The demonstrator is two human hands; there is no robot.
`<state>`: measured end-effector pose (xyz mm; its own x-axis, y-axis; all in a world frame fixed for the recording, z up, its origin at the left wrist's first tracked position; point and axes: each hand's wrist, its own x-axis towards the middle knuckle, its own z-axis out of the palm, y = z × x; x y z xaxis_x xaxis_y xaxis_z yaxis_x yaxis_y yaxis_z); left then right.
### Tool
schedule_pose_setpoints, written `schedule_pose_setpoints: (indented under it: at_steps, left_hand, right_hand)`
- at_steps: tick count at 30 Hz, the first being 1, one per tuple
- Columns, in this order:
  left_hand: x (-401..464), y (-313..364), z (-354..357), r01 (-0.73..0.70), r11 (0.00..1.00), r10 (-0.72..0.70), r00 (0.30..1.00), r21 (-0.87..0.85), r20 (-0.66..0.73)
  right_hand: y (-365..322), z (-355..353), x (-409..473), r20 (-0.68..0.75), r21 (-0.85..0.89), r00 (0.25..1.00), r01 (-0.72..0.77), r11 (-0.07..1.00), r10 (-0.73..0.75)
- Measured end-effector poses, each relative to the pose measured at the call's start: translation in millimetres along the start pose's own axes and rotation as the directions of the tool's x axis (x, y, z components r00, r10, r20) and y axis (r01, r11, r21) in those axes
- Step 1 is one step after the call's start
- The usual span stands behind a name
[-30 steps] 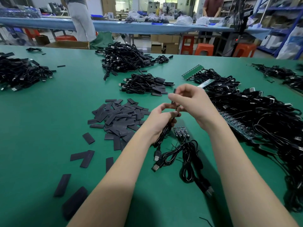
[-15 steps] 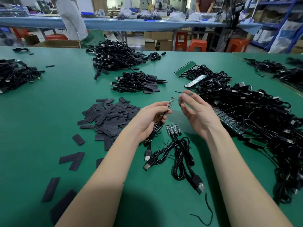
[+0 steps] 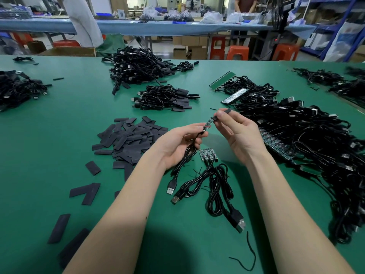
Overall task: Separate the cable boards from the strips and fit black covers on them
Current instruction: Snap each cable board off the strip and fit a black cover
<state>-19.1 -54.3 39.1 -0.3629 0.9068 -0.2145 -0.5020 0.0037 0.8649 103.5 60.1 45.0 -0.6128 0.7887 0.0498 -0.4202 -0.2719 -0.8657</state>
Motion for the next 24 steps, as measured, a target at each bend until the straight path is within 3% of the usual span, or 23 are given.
schedule_pose_setpoints:
  at_steps: [6, 14, 19, 24]
  left_hand:
    - [-3, 3, -2, 0.004, 0.997, -0.006, 1.000, 0.080, 0.023]
    - [-9, 11, -9, -0.014, 0.966, -0.017, 0.993, 0.257, 0.118]
    - [-9, 12, -10, -0.053, 0.973, 0.028, 0.993, 0.223, 0.112]
    - [-9, 12, -11, -0.101, 0.978, 0.077, 0.988, 0.182, 0.133]
  right_hand:
    - [-3, -3, -1, 0.044, -0.076, 0.999, -0.003, 0.997, 0.006]
    - [-17, -21, -4, 0.245, -0.189, 0.944, -0.176, 0.966, 0.220]
    - [-18, -18, -5, 0.252, -0.208, 0.952, -0.120, 0.971, 0.172]
    - [-11, -9, -7, 0.245, -0.123, 0.966, -0.055, 0.991, 0.084]
